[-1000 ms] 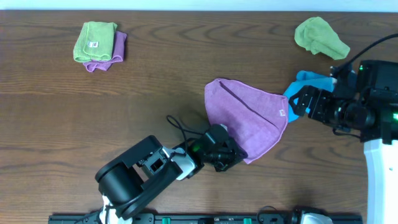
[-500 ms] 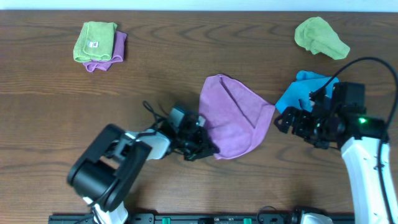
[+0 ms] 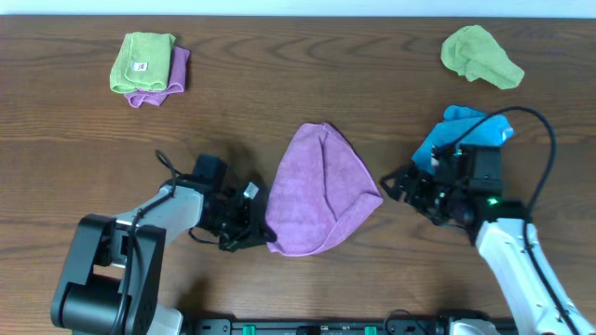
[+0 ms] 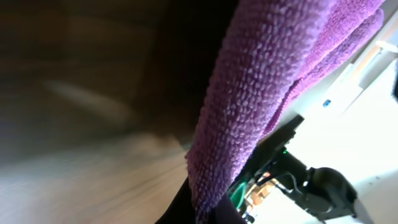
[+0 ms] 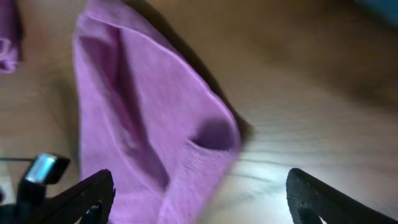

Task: Fold the cloth
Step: 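Grasp the purple cloth's right corner with the right gripper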

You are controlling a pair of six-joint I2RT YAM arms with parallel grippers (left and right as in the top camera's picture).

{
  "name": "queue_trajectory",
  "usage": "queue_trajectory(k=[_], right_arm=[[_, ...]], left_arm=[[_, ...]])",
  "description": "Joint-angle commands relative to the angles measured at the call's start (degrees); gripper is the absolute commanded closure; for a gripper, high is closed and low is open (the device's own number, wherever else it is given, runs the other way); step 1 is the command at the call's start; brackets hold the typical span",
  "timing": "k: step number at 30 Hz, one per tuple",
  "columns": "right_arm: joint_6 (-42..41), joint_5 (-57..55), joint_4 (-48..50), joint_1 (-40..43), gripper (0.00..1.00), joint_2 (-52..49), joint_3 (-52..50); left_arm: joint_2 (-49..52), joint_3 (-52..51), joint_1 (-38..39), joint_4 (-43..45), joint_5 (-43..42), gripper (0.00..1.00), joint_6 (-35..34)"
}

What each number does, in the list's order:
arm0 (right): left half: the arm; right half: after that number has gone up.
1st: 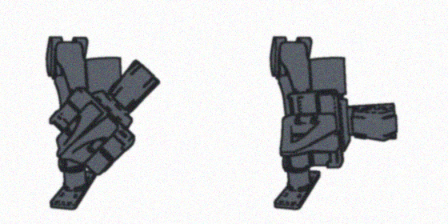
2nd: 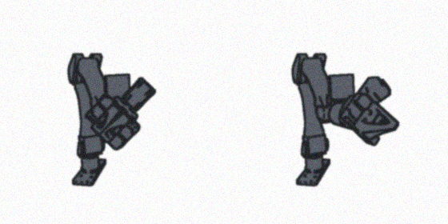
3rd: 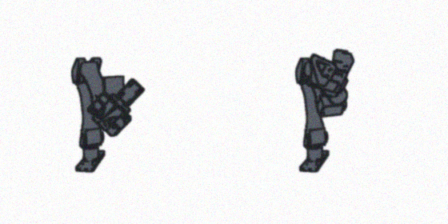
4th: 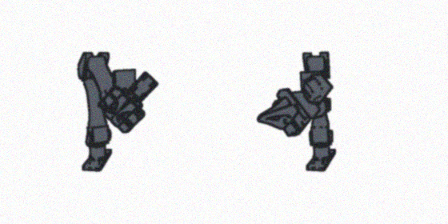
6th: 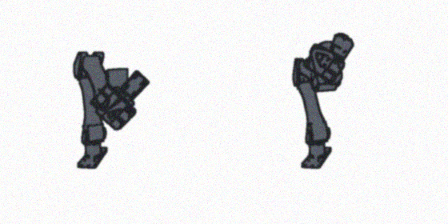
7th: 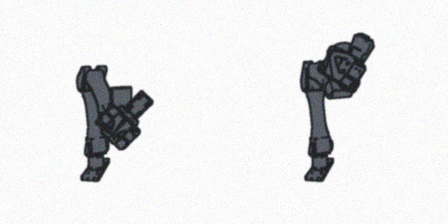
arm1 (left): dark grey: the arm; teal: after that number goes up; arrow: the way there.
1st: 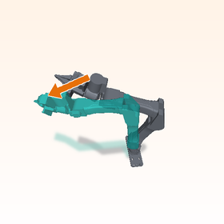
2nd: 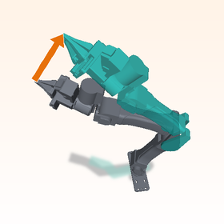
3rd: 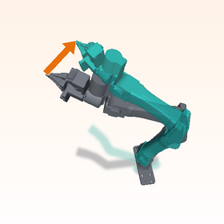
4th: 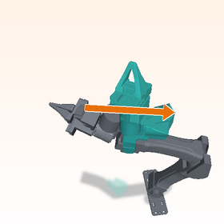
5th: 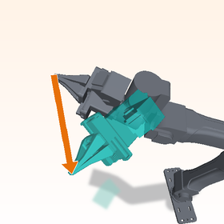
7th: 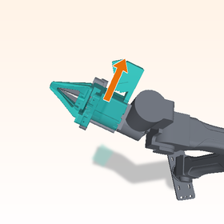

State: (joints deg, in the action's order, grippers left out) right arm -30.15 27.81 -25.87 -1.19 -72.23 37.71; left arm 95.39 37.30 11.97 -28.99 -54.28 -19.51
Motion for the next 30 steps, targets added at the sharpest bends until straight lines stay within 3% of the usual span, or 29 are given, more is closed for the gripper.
queue_trajectory(k=[1,7,12,20,30], right_arm=[[-6.1,0.3,4.9,-4.3,0.12,-3.2,-0.8],[-9.7,-0.1,16.4,-10.4,0.22,-14.5,-0.8],[-11.6,2.9,20.5,-11.5,0.30,-21.2,-0.7],[-11.3,7.6,20.3,-11.5,0.32,-21.2,-0.7],[-10.0,3.4,18.7,-11.5,0.32,-17.4,1.7]], left_arm=[[-0.7,0.3,-1.5,-1.9,3.7,0.94,6.3],[-0.7,2.2,-3.7,-5.7,6.4,0.94,9.2],[-0.7,5.5,-4.6,-10.6,9.7,0.94,11.4],[-0.7,7.8,-4.6,-11.1,10.9,0.94,11.8],[-0.7,7.9,-4.6,-11.3,11.5,0.94,11.8]])
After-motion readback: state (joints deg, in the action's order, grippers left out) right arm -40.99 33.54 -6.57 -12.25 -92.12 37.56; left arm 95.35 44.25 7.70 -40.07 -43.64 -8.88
